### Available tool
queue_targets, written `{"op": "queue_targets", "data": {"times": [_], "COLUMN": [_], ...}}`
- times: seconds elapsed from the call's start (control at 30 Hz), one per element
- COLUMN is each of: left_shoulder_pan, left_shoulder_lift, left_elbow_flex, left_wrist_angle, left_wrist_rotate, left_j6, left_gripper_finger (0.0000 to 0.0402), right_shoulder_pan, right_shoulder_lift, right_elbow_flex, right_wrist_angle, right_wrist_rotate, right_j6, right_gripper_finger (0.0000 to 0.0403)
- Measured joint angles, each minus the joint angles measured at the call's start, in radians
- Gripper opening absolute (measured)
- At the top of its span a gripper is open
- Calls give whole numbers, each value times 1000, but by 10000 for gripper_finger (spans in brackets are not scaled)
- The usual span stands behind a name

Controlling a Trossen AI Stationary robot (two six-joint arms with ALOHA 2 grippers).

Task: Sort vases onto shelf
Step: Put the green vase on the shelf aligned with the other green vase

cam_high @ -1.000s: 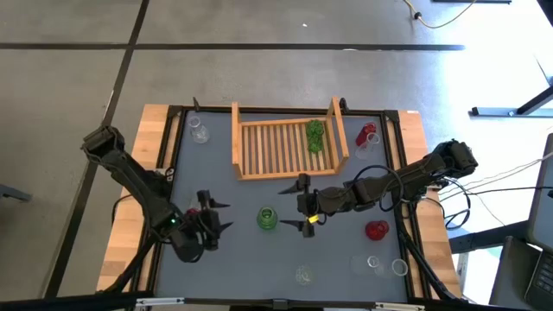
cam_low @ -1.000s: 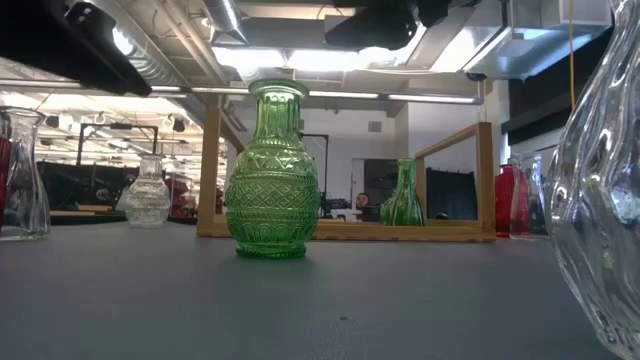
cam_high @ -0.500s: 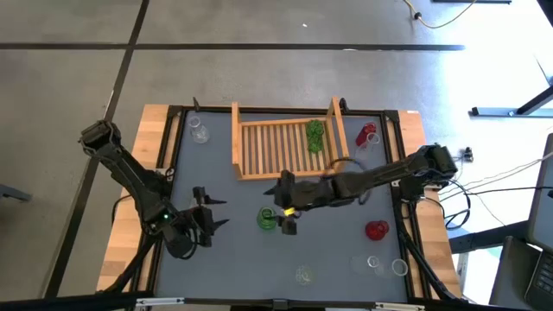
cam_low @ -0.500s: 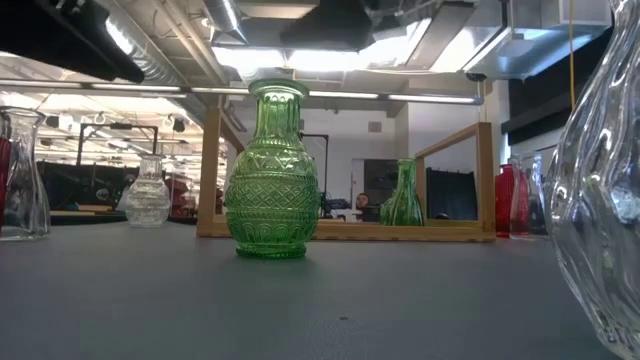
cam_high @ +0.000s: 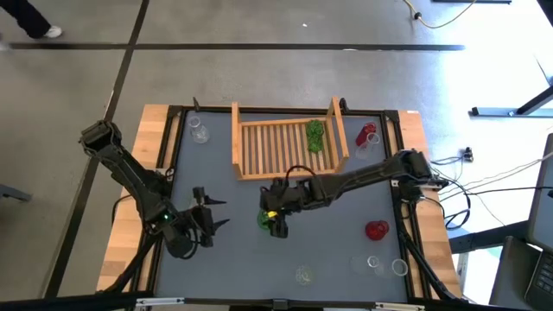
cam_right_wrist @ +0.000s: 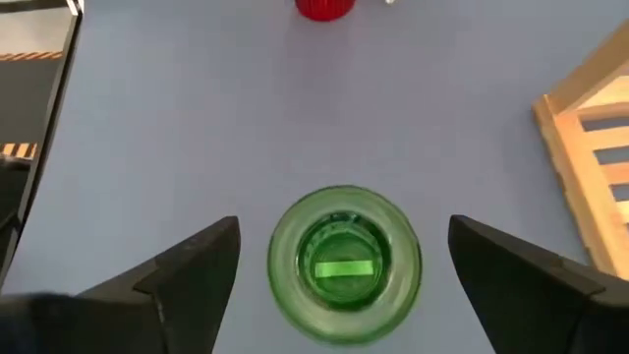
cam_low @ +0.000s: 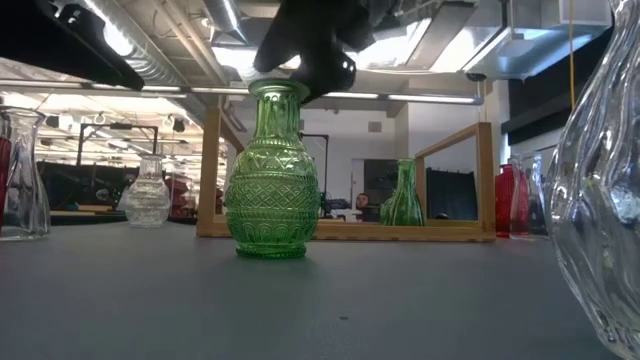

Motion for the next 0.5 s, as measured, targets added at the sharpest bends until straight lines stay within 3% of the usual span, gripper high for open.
{"op": "queue_targets", "data": {"times": [0.37,0.5], "left_shoulder_pan": [1,1], "left_shoulder_lift": [0,0], "left_elbow_flex": [0,0], "left_wrist_angle": [10,9], "left_wrist_rotate": [15,17], "left_j6": [0,0], "left_gripper_finger": [259,259], "right_shoulder_pan": [8,8], "right_shoulder_lift": [30,33], "right_elbow_flex": [1,1], "right_wrist_angle": [4,9], "right_wrist_rotate": [2,11], "right_j6": [-7,-33], "right_gripper_finger": [344,309]}}
